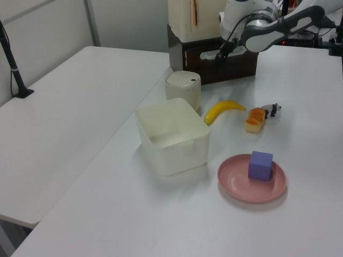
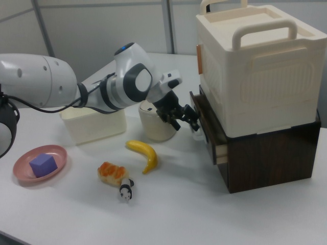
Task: Slide open the drawer
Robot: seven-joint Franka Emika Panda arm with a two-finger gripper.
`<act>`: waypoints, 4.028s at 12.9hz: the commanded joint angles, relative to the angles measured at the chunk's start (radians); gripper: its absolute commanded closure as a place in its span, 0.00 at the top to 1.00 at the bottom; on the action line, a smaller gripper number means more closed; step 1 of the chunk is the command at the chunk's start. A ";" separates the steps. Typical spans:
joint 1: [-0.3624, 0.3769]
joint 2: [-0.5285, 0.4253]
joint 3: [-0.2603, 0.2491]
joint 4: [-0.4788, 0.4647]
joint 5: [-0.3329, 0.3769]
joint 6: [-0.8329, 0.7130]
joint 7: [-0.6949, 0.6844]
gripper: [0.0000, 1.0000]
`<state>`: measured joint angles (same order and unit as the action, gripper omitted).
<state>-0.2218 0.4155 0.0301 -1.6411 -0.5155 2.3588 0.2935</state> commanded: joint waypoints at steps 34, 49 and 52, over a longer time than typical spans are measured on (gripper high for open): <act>-0.053 -0.092 0.183 -0.003 0.109 -0.231 0.081 1.00; -0.125 -0.262 0.151 0.041 0.594 -0.326 0.136 1.00; -0.120 -0.297 0.149 0.079 0.620 -0.510 0.157 1.00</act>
<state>-0.3505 0.1589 0.1874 -1.5748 0.0682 1.9785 0.4167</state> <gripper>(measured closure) 0.000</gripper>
